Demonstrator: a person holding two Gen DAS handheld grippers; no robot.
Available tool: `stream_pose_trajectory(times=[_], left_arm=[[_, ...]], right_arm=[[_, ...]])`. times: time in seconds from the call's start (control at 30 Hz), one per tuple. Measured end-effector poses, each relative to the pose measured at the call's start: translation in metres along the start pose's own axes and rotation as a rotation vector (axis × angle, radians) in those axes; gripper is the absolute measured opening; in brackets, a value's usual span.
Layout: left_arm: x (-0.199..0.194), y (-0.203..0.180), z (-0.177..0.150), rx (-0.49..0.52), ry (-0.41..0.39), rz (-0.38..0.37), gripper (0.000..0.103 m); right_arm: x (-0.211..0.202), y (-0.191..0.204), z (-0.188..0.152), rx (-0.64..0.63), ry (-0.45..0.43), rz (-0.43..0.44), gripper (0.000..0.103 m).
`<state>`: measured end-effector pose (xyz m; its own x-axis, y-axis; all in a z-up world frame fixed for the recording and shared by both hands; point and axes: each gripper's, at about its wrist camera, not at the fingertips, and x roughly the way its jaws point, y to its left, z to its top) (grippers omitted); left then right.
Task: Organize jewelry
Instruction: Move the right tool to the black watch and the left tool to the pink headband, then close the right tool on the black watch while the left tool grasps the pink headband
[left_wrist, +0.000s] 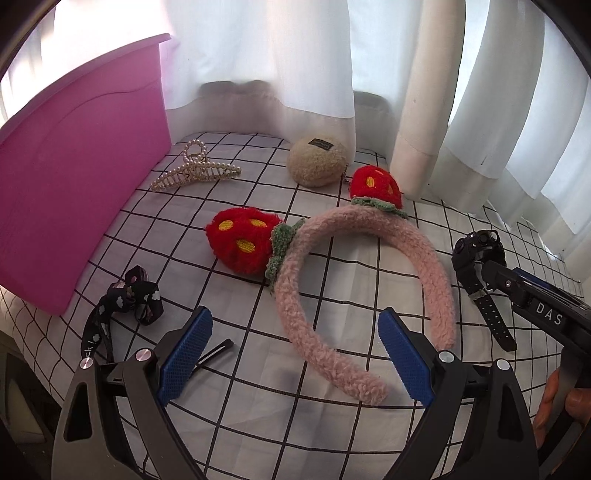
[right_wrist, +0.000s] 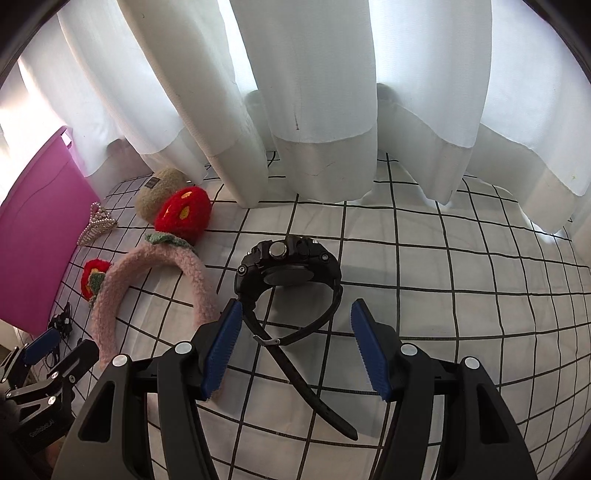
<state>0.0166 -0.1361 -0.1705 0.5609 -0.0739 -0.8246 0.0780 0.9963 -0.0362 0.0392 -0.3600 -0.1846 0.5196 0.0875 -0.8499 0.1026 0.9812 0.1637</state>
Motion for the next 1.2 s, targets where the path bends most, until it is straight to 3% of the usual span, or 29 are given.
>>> stream_pose_trajectory(times=[0.5, 0.8, 1.2], left_arm=[[0.025, -0.009, 0.004, -0.028, 0.01, 0.047, 0.09], [0.034, -0.008, 0.005, -0.029, 0.024, 0.062, 0.09], [0.056, -0.021, 0.012, 0.006, 0.037, 0.112, 0.09]], right_arm=[[0.023, -0.003, 0.012, -0.024, 0.024, 0.032, 0.06], [0.032, -0.02, 0.01, -0.02, 0.056, -0.009, 0.06], [0.043, -0.007, 0.013, -0.122, 0.028, -0.064, 0.06]])
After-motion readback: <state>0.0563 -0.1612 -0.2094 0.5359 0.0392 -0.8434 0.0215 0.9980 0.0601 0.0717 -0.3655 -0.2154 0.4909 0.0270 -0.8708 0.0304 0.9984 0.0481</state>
